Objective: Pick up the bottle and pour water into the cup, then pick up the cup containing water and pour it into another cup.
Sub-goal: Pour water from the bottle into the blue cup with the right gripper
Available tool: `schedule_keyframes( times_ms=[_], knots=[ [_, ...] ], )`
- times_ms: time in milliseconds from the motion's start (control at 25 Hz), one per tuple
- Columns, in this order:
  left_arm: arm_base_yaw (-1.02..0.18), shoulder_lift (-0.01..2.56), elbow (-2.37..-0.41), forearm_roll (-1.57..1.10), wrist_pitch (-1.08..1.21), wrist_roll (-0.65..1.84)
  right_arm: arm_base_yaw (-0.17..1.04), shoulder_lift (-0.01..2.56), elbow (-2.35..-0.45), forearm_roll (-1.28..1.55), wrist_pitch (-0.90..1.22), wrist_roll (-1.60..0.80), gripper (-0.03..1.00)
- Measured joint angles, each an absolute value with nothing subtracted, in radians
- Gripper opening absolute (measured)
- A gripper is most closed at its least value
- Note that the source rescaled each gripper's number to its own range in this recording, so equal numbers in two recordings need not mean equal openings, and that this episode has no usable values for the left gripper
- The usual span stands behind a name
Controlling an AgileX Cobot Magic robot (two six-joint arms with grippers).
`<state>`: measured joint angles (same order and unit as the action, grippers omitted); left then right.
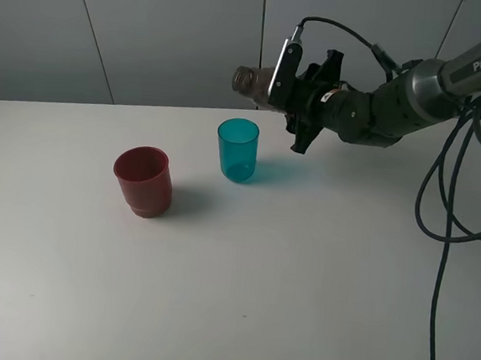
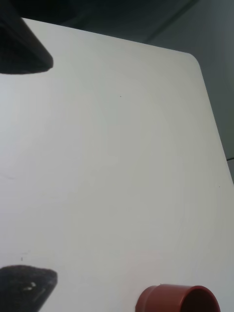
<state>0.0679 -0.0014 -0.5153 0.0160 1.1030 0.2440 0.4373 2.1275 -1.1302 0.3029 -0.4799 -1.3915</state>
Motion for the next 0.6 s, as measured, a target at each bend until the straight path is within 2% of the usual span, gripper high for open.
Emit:
schedule_keyframes(
  times_ms=[600],
  knots=[
    [0.068, -0.001, -0.515, 0.016, 1.103, 0.244, 0.437, 2.128, -1.13, 0.411, -0.528, -1.725, 0.0]
  ],
)
